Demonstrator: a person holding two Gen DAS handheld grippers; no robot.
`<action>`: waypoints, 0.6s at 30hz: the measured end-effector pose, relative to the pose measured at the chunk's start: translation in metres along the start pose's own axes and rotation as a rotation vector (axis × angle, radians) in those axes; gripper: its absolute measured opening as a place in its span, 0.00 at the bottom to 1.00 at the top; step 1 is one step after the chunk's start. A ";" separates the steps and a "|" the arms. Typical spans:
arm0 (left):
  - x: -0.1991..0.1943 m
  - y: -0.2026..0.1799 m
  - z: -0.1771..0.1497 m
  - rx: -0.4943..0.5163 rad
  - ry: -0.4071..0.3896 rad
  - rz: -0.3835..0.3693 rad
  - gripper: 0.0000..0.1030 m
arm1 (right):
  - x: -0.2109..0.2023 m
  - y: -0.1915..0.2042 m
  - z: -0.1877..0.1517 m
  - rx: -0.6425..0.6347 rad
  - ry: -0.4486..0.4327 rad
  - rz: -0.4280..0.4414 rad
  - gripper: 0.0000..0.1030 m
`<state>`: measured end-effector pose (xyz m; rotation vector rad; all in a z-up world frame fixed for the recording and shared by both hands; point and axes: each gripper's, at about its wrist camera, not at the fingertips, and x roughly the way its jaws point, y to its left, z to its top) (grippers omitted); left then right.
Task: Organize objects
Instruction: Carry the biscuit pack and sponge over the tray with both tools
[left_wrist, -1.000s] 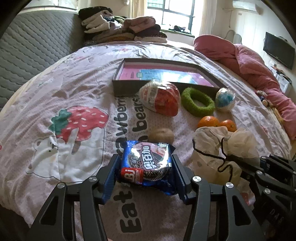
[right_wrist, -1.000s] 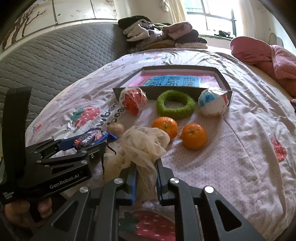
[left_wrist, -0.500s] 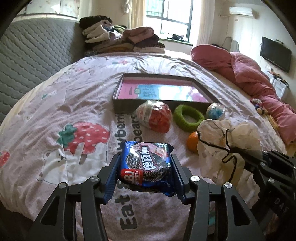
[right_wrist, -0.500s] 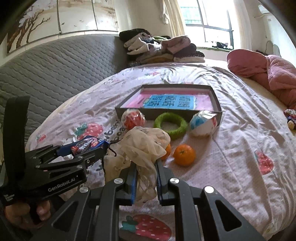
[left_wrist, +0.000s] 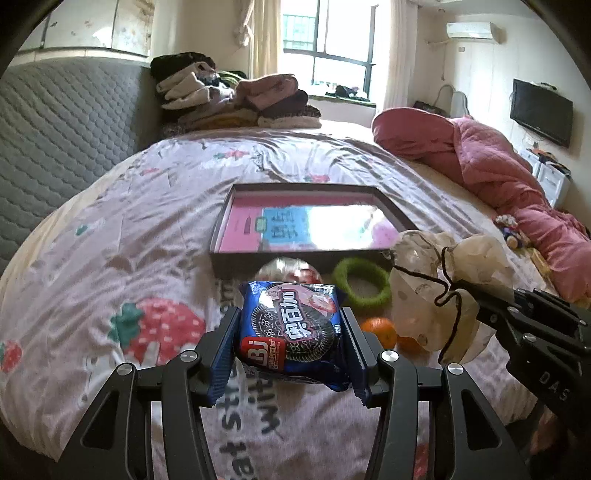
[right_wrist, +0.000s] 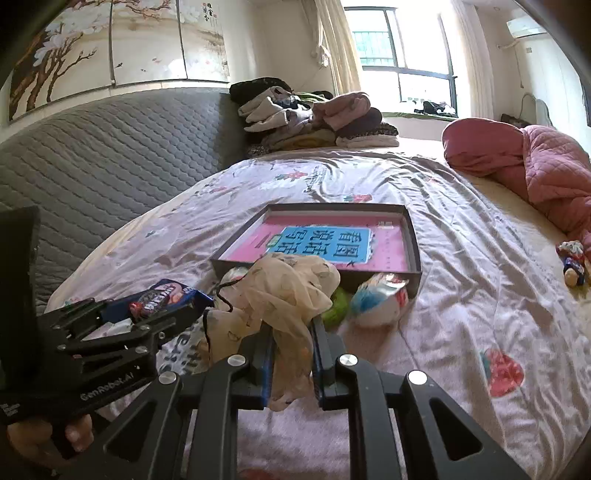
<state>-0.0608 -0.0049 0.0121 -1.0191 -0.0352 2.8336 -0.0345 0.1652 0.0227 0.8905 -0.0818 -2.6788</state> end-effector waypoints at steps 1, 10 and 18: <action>0.003 0.000 0.005 -0.002 -0.006 -0.001 0.52 | 0.003 -0.003 0.003 -0.001 -0.004 -0.007 0.17; 0.035 0.002 0.043 -0.004 -0.027 0.001 0.52 | 0.034 -0.026 0.033 0.001 -0.019 -0.052 0.17; 0.068 0.000 0.073 0.010 -0.035 0.017 0.52 | 0.065 -0.040 0.055 -0.007 -0.021 -0.080 0.17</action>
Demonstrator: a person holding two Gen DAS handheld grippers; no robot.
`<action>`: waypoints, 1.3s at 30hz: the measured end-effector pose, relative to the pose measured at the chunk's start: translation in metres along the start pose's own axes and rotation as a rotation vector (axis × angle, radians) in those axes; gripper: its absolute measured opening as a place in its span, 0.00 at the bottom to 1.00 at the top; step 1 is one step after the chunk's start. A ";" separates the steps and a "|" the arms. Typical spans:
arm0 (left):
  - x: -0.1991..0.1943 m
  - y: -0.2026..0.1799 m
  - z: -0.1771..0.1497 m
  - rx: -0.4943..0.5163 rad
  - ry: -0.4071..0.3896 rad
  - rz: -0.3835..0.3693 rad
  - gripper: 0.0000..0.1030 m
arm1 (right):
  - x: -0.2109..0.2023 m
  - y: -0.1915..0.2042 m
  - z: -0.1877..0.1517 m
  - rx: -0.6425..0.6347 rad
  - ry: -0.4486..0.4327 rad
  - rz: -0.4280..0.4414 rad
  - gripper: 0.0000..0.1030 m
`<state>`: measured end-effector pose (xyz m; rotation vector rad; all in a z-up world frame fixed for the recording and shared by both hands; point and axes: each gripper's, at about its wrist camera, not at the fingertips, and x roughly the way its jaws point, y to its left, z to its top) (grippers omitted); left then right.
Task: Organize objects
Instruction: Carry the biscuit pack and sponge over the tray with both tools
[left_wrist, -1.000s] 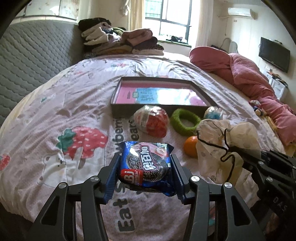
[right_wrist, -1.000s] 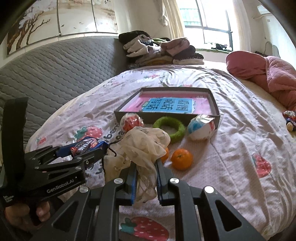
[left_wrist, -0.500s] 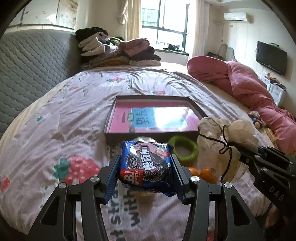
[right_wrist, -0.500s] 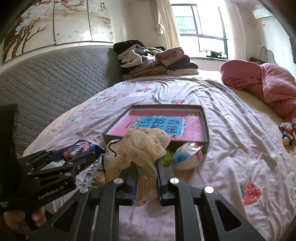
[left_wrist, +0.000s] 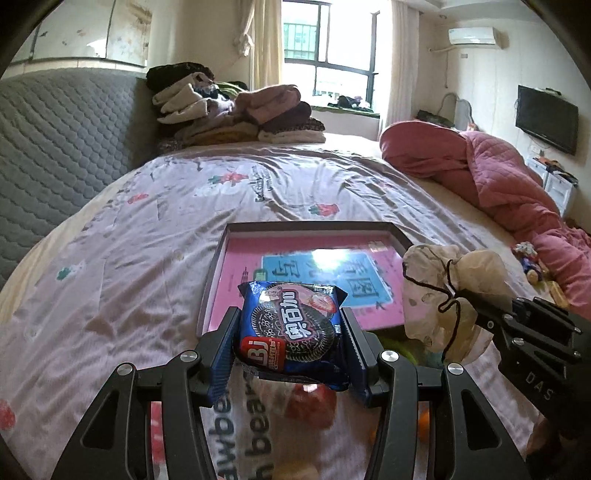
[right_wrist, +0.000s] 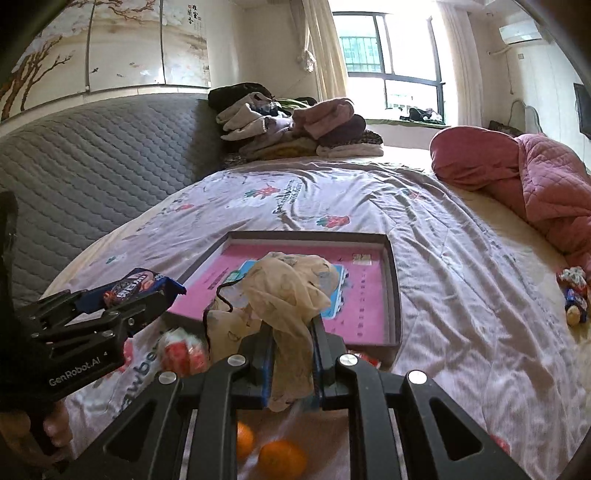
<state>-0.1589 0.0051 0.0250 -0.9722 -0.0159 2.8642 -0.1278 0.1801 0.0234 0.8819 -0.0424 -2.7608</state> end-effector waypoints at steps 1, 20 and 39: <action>0.007 0.000 0.003 0.001 0.004 0.005 0.52 | 0.005 -0.002 0.004 -0.002 -0.002 -0.006 0.17; 0.109 0.025 0.032 -0.007 0.134 0.072 0.52 | 0.103 -0.043 0.031 0.010 0.139 -0.072 0.17; 0.154 0.031 0.022 -0.004 0.269 0.066 0.52 | 0.138 -0.053 0.018 0.023 0.288 -0.097 0.17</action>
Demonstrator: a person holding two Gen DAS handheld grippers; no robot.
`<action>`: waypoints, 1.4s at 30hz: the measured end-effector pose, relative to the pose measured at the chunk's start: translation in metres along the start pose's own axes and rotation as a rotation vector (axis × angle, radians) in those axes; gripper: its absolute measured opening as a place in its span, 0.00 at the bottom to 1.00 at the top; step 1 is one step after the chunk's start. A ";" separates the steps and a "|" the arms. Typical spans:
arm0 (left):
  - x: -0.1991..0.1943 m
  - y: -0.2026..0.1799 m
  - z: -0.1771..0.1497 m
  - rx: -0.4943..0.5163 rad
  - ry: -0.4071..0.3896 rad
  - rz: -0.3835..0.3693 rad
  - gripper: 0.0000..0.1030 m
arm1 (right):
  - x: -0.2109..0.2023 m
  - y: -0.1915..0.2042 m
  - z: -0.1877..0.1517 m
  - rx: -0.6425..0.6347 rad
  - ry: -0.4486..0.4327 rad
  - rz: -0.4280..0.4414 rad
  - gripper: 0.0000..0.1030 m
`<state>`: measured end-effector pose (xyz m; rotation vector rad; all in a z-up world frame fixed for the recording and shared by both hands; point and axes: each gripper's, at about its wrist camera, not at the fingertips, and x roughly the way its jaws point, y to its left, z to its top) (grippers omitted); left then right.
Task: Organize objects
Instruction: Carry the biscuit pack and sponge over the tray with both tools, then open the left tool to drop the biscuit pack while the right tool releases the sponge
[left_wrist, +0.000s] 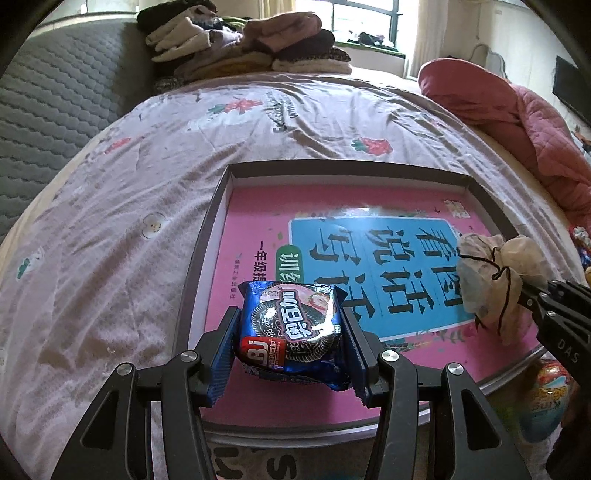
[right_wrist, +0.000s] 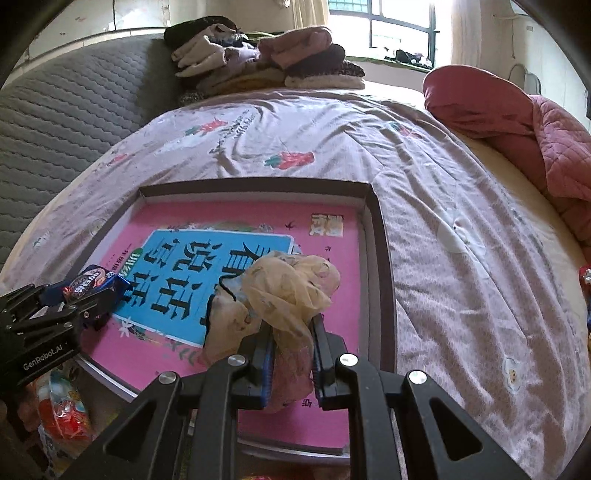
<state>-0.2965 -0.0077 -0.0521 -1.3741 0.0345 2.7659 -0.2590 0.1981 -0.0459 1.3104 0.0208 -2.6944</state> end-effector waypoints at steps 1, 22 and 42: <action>0.001 0.000 0.000 0.002 0.004 -0.001 0.53 | 0.000 -0.001 0.000 0.003 0.005 0.000 0.17; 0.002 -0.009 0.003 0.020 0.037 0.015 0.55 | -0.003 -0.005 0.003 0.041 0.021 -0.013 0.32; -0.057 -0.003 0.018 -0.003 -0.090 0.018 0.71 | -0.055 -0.004 0.014 0.036 -0.088 -0.020 0.45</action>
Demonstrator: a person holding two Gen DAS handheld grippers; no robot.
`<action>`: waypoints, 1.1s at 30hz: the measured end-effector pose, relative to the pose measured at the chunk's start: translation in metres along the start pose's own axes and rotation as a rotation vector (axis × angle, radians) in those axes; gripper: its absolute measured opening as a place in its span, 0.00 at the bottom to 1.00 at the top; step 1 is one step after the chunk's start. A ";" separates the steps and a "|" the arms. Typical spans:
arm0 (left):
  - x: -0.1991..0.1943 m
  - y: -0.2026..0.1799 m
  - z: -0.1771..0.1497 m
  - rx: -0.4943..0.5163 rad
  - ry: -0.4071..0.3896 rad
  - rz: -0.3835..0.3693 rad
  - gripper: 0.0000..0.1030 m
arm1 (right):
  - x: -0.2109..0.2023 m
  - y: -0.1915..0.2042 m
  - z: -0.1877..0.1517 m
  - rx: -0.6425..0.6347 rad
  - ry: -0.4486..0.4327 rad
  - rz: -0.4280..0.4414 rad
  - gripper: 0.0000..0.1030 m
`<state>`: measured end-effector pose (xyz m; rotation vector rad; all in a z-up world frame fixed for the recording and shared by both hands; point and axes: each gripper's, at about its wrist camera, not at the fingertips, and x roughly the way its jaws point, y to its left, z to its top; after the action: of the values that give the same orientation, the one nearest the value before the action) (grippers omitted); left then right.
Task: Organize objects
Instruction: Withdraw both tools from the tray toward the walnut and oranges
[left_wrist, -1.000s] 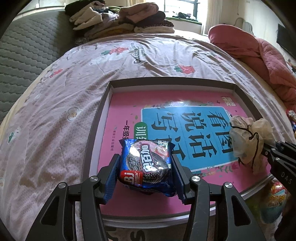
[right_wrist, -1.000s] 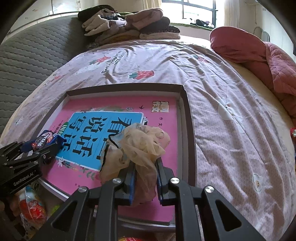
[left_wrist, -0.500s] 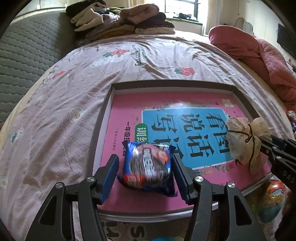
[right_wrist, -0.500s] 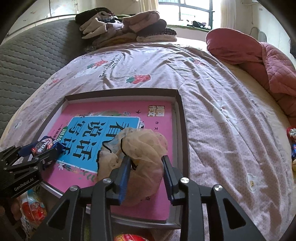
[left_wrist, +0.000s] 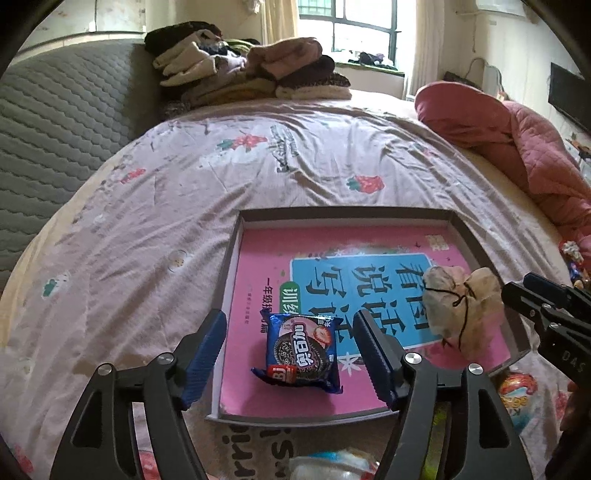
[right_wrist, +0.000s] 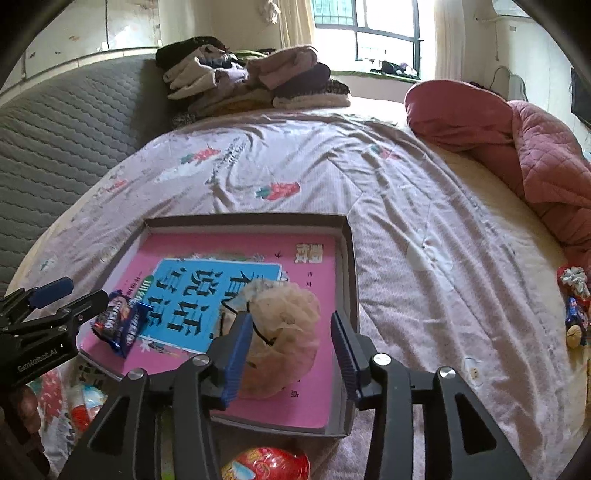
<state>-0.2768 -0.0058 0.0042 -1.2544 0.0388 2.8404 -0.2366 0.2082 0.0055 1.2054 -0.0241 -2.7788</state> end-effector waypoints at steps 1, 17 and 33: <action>-0.004 0.000 0.000 -0.002 -0.006 0.000 0.71 | -0.004 0.001 0.001 -0.003 -0.008 -0.001 0.46; -0.079 -0.006 -0.021 0.014 -0.115 0.004 0.73 | -0.067 0.016 -0.007 -0.035 -0.097 0.008 0.54; -0.132 -0.010 -0.074 0.018 -0.133 -0.004 0.73 | -0.124 0.022 -0.043 -0.048 -0.140 0.006 0.58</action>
<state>-0.1333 -0.0019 0.0520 -1.0588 0.0576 2.9054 -0.1190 0.2016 0.0678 0.9963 0.0270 -2.8353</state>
